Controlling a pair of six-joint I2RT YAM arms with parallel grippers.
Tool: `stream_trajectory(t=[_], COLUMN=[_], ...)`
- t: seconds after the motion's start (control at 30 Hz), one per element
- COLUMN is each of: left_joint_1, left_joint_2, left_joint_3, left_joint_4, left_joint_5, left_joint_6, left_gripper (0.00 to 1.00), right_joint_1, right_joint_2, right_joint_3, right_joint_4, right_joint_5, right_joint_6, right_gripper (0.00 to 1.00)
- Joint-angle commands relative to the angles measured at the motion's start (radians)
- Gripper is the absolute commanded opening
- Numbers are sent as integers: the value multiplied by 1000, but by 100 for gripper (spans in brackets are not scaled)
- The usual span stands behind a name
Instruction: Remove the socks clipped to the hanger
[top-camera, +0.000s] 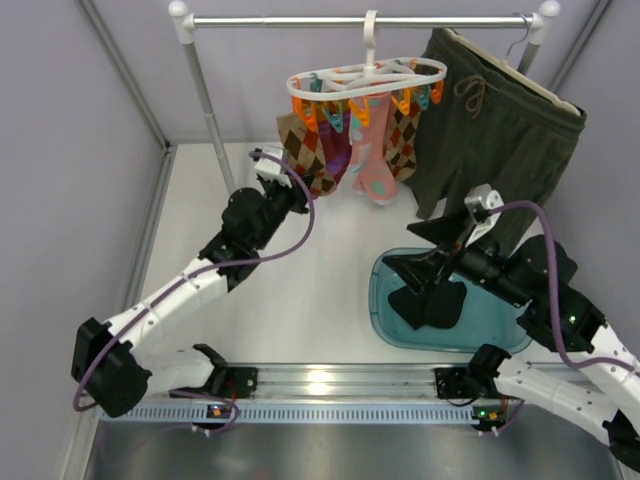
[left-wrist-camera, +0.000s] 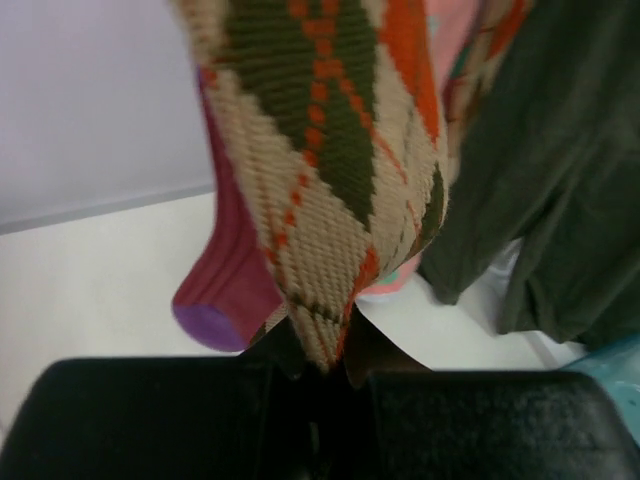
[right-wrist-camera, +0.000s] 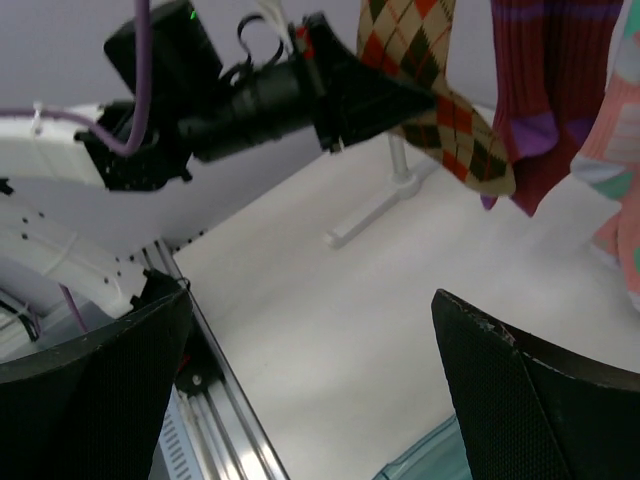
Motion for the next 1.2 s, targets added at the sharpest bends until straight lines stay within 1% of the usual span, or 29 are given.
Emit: stream_trajectory(t=[0.0,0.03,0.1,0.13,0.2,0.23,0.27,0.3,0.33,0.4,0.43,0.5,0.53,0.63,0.67,0.7,0.73,0.77,0.8,0.87,0.9,1.0,1.03,1.1,1.13,1.17], left_joint_1=[-144,-224,-302,-370,-433,-482,-502,-520,-552,-583,-614,-637,-652,-666,-666,-666,-668,-669,-669,-674,-674,-677,-677,-677,-677,-677], left_joint_2=[-93,-102,-103,-85,-58,-35,11,42,70,149,176,258,287,377,395,441,464,493,518,588,605,668,680,719,728,746], left_joint_3=[-43,-46,-39,-32,0,14,33,67,92,129,177,231,276,334,371,391,415,464,493,544,591,645,678,705,728,738], left_joint_4=[93,93,93,92,92,92,92,92,92,92,92,92,92,93,93,93,93,93,93,93,93,93,93,93,93,93], left_joint_5=[-239,-326,-426,-496,-560,-586,-630,-647,-659,-718,-739,-832,-856,-900,-903,-911,-917,-926,-934,-959,-962,-957,-956,-954,-954,-949], left_joint_6=[6,20,39,48,78,94,105,129,141,180,210,256,275,333,358,373,393,434,457,520,539,597,611,648,658,675], left_gripper=[0,0,0,0,0,0,0,0,0,0,0,0,0,0,0,0,0,0,0,0,0,0,0,0,0,0], right_joint_1=[-10,-8,-6,-8,-8,-7,-8,-7,-6,-7,-8,-8,-8,-7,-6,-6,-6,-6,-6,0,4,46,81,127,182,208], right_joint_2=[23,31,63,75,124,139,153,173,181,196,202,227,241,304,351,380,415,487,523,612,635,718,735,782,799,827], right_joint_3=[113,163,238,266,353,381,407,450,467,513,530,590,617,752,792,890,942,990,1082,1153,1206,1256,1260,1276,1282,1285], right_joint_4=[87,73,26,4,-66,-88,-109,-147,-160,-186,-221,-259,-325,-420,-495,-540,-581,-661,-692,-758,-773,-792,-787,-778,-772,-763], right_joint_5=[66,81,120,132,170,180,198,209,222,226,233,246,273,366,385,403,423,430,436,472,491,581,650,735,828,880], right_joint_6=[40,42,46,46,39,32,23,16,6,-6,-14,-20,-37,-58,-61,-66,-75,-78,-81,-87,-92,-112,-130,-144,-164,-175], right_gripper=[100,100,99,100,99,99,100,99,99,99,99,97,96,92,90,88,87,84,84,79,78,77,77,77,76,74])
